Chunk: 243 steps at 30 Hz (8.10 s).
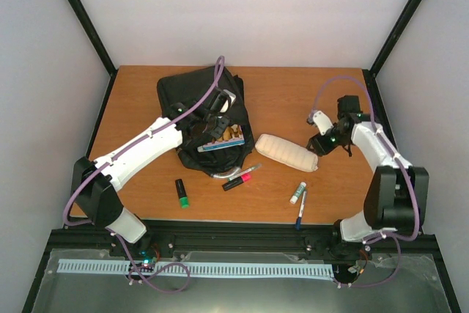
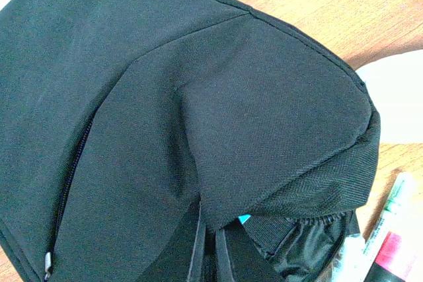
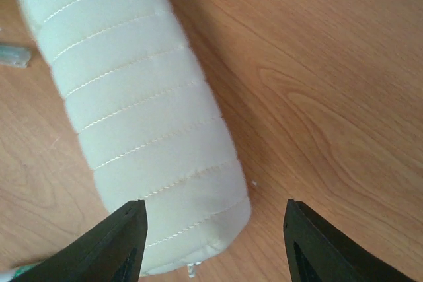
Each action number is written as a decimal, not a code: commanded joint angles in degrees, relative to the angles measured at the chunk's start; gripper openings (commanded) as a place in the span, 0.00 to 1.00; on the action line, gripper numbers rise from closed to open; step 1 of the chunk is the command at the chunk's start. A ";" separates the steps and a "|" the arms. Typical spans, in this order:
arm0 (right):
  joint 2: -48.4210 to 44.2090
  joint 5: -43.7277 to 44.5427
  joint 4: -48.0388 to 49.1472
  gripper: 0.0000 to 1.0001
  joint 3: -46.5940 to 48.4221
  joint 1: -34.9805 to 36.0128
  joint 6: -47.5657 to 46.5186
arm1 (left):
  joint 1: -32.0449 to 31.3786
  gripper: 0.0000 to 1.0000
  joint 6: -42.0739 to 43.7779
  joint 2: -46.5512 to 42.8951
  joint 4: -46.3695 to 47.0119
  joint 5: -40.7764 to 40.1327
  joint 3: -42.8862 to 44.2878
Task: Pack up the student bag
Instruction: Pick up the stationery from the center of the board, then place the stationery in the student bag.
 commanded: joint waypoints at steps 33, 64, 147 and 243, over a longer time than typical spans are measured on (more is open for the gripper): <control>1.93 35.63 34.91 0.46 -17.85 22.66 -12.31 | -0.03 0.02 -1.53 -0.33 2.29 2.54 3.20; 11.53 -8.83 -5.90 0.19 1.90 8.58 1.29 | -0.03 0.01 -1.64 -1.03 2.11 3.20 3.30; 26.57 -51.67 -8.81 0.25 13.01 29.13 16.76 | 0.06 0.01 -3.17 -2.88 3.80 2.20 2.50; 2.73 32.55 41.67 0.79 -13.96 63.41 -18.77 | -2.89 0.01 -0.73 -12.04 1.55 -4.12 -8.82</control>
